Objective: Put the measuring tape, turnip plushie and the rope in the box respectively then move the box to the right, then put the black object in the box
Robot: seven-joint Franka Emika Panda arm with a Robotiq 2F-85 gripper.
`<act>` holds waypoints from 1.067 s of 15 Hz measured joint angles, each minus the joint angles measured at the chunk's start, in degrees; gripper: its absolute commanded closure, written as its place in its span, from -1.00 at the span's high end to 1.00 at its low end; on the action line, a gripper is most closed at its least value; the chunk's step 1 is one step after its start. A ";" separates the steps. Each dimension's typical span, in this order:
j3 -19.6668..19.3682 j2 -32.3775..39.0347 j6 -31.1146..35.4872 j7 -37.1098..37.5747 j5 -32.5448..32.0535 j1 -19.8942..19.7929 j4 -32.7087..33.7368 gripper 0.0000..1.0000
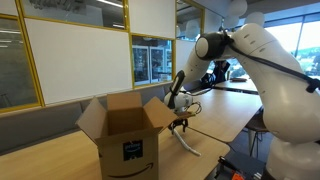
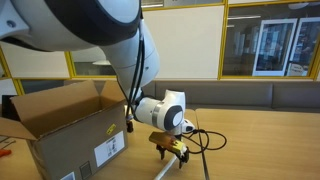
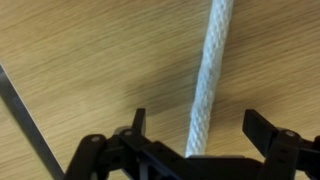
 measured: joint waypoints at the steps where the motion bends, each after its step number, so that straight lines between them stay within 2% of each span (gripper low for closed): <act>1: -0.06 0.01 1.54 0.14 0.00 0.00 0.01 1.00; 5: -0.41 0.15 5.31 0.78 0.00 0.00 0.00 1.00; 11: -0.95 1.16 6.17 1.73 0.00 0.00 0.00 1.00; 12: -1.00 1.36 6.24 1.88 0.00 0.00 0.00 0.50; 13: -1.05 1.50 6.28 1.95 0.00 0.00 0.00 0.45; 16: -1.17 1.67 6.37 2.01 0.00 0.00 0.00 -0.03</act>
